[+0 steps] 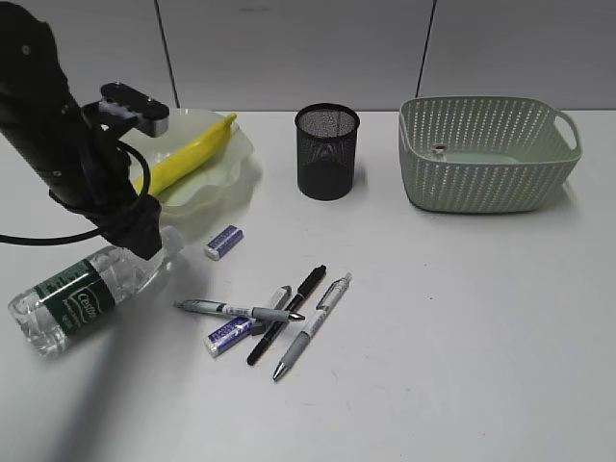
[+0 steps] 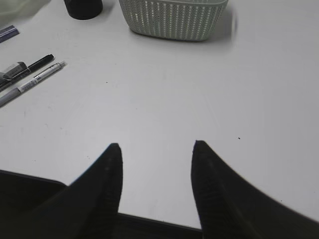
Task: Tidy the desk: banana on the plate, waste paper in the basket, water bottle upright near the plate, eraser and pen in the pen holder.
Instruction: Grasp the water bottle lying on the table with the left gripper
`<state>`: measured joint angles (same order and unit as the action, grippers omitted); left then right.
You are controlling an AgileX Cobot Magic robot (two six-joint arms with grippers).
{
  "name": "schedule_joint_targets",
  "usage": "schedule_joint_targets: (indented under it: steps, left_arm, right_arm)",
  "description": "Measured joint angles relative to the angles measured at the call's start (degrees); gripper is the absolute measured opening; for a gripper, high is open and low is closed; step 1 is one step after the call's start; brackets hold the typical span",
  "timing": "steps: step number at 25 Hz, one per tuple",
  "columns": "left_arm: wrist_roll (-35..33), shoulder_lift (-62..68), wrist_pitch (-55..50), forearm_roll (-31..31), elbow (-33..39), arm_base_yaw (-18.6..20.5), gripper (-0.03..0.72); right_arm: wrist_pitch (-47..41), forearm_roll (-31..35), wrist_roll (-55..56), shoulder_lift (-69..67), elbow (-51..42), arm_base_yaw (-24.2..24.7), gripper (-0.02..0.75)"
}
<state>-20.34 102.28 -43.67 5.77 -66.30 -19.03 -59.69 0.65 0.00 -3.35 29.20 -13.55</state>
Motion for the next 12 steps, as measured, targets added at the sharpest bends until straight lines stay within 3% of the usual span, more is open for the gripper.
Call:
schedule_joint_targets:
  steps: [12]
  left_arm:
    - [0.06, 10.26, -1.9, -6.62, -4.11, -1.03, 0.615]
  right_arm:
    - [0.0, 0.0, 0.0, 0.0, 0.0, 0.0, 0.368]
